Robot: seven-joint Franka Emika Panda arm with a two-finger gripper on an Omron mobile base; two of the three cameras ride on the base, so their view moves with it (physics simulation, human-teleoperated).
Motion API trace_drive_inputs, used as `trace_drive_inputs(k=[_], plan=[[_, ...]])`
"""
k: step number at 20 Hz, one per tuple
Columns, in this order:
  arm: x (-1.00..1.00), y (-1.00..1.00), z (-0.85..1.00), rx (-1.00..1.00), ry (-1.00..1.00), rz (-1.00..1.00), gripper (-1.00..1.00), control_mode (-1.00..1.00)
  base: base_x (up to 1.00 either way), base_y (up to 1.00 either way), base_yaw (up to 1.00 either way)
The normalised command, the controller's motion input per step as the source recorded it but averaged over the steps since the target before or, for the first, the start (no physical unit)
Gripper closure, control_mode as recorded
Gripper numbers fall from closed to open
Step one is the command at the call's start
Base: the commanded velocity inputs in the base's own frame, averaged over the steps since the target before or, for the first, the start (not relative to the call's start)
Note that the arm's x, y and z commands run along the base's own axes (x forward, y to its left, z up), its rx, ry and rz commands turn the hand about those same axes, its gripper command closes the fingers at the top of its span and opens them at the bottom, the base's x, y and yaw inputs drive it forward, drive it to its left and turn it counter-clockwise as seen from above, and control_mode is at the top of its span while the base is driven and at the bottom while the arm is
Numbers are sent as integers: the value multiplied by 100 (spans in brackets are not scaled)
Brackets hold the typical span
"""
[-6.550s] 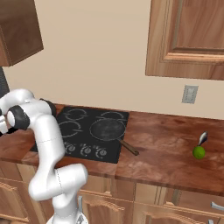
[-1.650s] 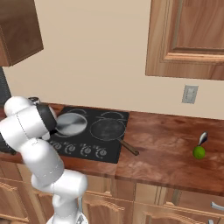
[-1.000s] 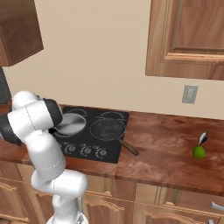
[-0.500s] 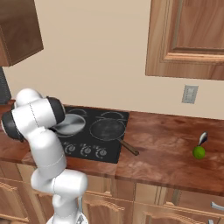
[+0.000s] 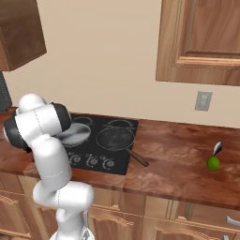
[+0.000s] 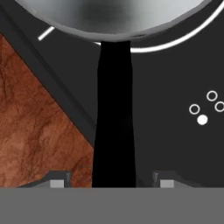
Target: Place both pans onto different burners. Then place the lime and the fish on different pans.
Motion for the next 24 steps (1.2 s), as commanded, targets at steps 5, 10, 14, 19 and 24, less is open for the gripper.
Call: trace_drive_inputs(k=[5, 10, 14, 19, 24], plan=[[6, -15, 5, 0, 0, 0, -100, -100, 0, 0, 0], [-1, -47, 46, 0, 0, 0, -100, -100, 0, 0, 0], [-5, -39, 44, 0, 0, 0, -100, -100, 0, 0, 0], [-13, -65, 29, 0, 0, 7, -100, -100, 0, 0, 0], [-15, -86, 17, 0, 0, 14, -100, -100, 0, 0, 0]])
